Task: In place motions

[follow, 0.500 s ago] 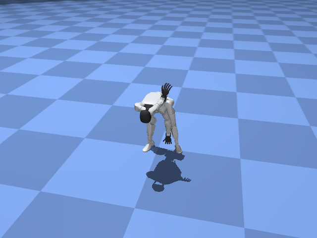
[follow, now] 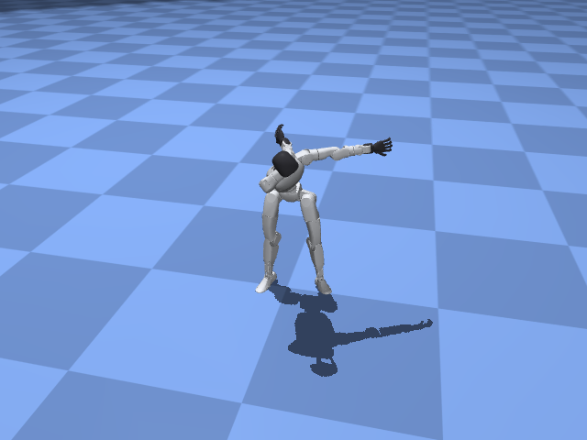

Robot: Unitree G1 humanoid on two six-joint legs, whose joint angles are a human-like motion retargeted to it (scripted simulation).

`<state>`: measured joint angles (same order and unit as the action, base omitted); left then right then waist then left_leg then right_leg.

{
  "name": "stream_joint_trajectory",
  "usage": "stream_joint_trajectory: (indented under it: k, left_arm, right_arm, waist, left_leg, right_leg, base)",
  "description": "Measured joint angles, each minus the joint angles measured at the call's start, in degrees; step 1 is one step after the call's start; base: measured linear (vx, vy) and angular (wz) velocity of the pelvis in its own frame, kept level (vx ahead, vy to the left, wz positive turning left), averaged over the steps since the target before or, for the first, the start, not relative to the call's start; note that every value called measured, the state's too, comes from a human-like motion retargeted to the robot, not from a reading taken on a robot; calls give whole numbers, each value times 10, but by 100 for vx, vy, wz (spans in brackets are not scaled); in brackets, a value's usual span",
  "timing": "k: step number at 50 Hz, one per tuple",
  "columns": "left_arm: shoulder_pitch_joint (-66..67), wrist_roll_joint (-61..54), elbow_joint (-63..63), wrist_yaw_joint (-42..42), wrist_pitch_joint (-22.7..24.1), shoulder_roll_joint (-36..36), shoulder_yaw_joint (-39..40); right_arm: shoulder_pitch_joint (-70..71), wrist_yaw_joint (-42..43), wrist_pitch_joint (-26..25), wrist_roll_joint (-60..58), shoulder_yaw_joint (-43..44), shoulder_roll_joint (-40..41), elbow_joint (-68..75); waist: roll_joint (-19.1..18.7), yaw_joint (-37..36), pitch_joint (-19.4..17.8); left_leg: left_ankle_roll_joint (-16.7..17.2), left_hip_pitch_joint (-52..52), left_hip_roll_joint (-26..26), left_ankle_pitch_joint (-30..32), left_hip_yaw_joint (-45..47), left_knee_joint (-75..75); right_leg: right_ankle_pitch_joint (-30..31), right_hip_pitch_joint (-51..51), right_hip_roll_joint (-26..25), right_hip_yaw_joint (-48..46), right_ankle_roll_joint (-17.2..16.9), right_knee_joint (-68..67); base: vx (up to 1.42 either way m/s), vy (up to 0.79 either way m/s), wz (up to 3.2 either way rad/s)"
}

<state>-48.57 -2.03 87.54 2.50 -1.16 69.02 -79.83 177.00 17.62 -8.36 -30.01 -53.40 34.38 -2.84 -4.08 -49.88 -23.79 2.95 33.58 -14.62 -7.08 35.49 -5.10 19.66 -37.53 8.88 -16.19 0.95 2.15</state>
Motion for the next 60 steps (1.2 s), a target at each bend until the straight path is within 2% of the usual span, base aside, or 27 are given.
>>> stream_joint_trajectory:
  k: [3, 7, 11, 14, 18, 22, 25, 28, 32, 37, 40, 45, 49, 52, 55, 58, 60]
  left_arm:
    - [42, 23, 20, 3, -7, 56, -1]
    - [70, 28, 33, 9, -12, 106, -2]
    - [92, 32, 42, 10, -25, 100, 0]
    - [118, 30, 74, -29, -39, 113, 50]
    - [161, 0, 98, -45, -47, 160, 145]
    - [196, -40, 99, -42, -46, 207, 208]
    - [221, -70, 99, -16, -28, 228, 233]
    - [235, -106, 99, 33, -6, 236, 244]
    - [235, -162, 99, 93, 25, 213, 261]
    - [233, -201, 94, 114, 64, 136, 277]
    - [228, -210, 84, 123, 82, 84, 286]
    - [208, -203, 55, 144, 109, -6, 283]
    - [178, -164, 18, 125, 99, -101, 243]
    - [136, -102, -3, 69, 52, -153, 172]
    - [82, -47, -25, 27, 19, -187, 98]
    - [36, -8, -51, 22, 12, -201, 20]
    - [23, 13, -67, 18, 12, -209, 11]
  right_arm:
    - [0, -38, 3, -25, 32, 0, -35]
    - [0, -71, 23, 8, 69, 0, -75]
    - [0, -96, 56, 92, 165, 0, -75]
    - [0, -83, 87, 122, 227, 0, -109]
    - [0, -88, 114, 191, 240, 0, -155]
    - [0, -99, 138, 242, 209, 0, -224]
    - [0, -117, 152, 248, 178, 0, -282]
    - [0, -139, 163, 238, 140, 0, -344]
    - [0, -155, 171, 225, 99, 0, -403]
    - [0, -179, 160, 213, 47, 0, -422]
    - [0, -185, 149, 215, 24, 0, -416]
    - [0, -182, 118, 194, 2, 0, -389]
    - [0, -172, 95, 143, 1, 0, -358]
    - [0, -152, 71, 85, -15, 0, -304]
    - [0, -121, 44, 50, -52, 0, -245]
    - [0, -99, 21, 33, -106, 0, -191]
    - [0, -91, 14, 32, -141, 0, -177]
  waist:
    - [-43, -75, 58]
    - [-96, -194, 150]
    - [-130, -330, 301]
    - [-133, -369, 366]
    - [-101, -399, 408]
    - [-58, -401, 420]
    - [-28, -401, 433]
    - [-6, -401, 444]
    - [5, -401, 433]
    - [13, -401, 386]
    - [10, -401, 339]
    - [1, -379, 238]
    - [-1, -356, 164]
    - [18, -340, 121]
    - [54, -326, 80]
    - [110, -310, 37]
    - [150, -275, 14]
  left_leg:
    - [-10, -13, 35, -7, -28, 0]
    - [-21, -3, 92, -7, -75, 4]
    - [-34, 34, 158, 13, -136, 30]
    - [-48, 67, 216, 33, -172, 48]
    - [-62, 109, 278, 56, -218, 68]
    - [-72, 150, 325, 77, -265, 78]
    - [-73, 178, 344, 90, -294, 84]
    - [-71, 198, 342, 97, -312, 88]
    - [-65, 219, 328, 99, -322, 89]
    - [-58, 233, 302, 95, -317, 88]
    - [-57, 233, 282, 89, -309, 84]
    - [-57, 203, 243, 69, -272, 74]
    - [-49, 146, 217, 48, -230, 60]
    - [-40, 74, 199, 31, -196, 50]
    - [-26, -5, 174, 19, -159, 41]
    - [-9, -80, 148, 14, -124, 33]
    - [4, -121, 132, 18, -105, 27]
  right_leg:
    - [-3, 47, 42, -21, -16, 4]
    - [-2, 97, 106, -73, -39, 14]
    - [9, 135, 156, -173, -59, 28]
    - [6, 157, 191, -232, -73, 28]
    - [0, 180, 223, -313, -94, 28]
    - [-16, 189, 240, -384, -102, 25]
    - [-27, 190, 242, -429, -110, 22]
    - [-27, 182, 228, -450, -113, 22]
    - [-23, 159, 211, -456, -108, 24]
    - [-5, 128, 194, -440, -96, 25]
    - [13, 109, 185, -416, -89, 27]
    - [32, 85, 172, -371, -70, 28]
    - [45, 92, 169, -317, -64, 25]
    - [46, 123, 174, -266, -75, 12]
    - [29, 160, 165, -222, -81, -1]
    - [-3, 199, 148, -183, -80, -9]
    - [-19, 222, 136, -164, -82, -11]
  base:
    - [0, 8, 161]
    - [-4, -11, 204]
    - [4, 0, 268]
    - [16, -15, 276]
    - [15, -57, 261]
    - [21, -80, 209]
    - [22, -56, 160]
    - [12, -24, 79]
    - [2, -1, 7]
    - [-5, -4, -41]
    - [-14, -6, -89]
    - [-19, -4, -158]
    - [-20, 4, -180]
    - [-16, 4, -186]
    - [-9, 1, -196]
    - [-4, -3, -186]
    - [1, -2, -146]
